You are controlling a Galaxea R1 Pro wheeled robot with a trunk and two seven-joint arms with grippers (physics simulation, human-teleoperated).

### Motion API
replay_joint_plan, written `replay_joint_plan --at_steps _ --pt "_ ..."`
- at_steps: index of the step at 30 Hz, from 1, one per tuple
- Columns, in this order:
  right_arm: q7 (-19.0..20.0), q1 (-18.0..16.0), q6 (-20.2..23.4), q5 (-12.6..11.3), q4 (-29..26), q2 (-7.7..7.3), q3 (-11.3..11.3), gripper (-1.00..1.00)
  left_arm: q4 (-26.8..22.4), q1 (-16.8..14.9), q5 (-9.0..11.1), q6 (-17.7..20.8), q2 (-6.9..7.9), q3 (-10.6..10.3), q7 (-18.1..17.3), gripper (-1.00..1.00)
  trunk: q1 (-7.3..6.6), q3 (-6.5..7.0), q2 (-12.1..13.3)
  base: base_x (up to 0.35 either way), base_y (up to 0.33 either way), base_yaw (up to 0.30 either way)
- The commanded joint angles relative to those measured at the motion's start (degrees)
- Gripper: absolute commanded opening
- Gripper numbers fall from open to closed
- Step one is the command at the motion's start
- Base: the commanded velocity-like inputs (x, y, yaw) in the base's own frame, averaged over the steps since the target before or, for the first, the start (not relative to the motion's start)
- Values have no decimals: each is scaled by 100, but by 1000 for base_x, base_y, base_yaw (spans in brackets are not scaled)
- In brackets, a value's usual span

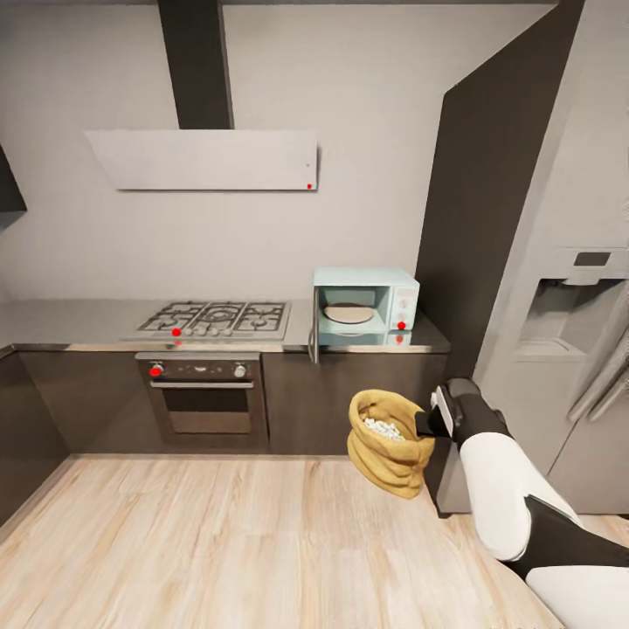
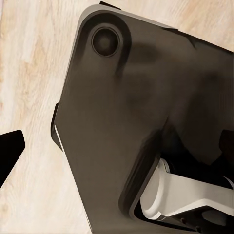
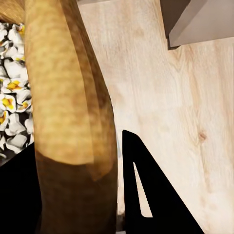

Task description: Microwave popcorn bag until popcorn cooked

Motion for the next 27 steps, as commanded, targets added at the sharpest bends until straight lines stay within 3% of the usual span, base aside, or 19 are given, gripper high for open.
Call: replay_joint_plan --at_steps 1,12,27 --pt "69 -6 13 70 -11 16 -39 -100 -6 0 29 -11 -1 1 -1 100 2 -8 -7 0 0 -6" --pt "249 -3 21 89 -11 41 -17 -100 -9 2 44 -4 -7 24 46 100 2 -8 -7 18 0 0" --pt "224 -7 21 142 -11 33 -13 -100 -6 2 22 6 -1 1 43 100 2 -8 -7 314 0 0"
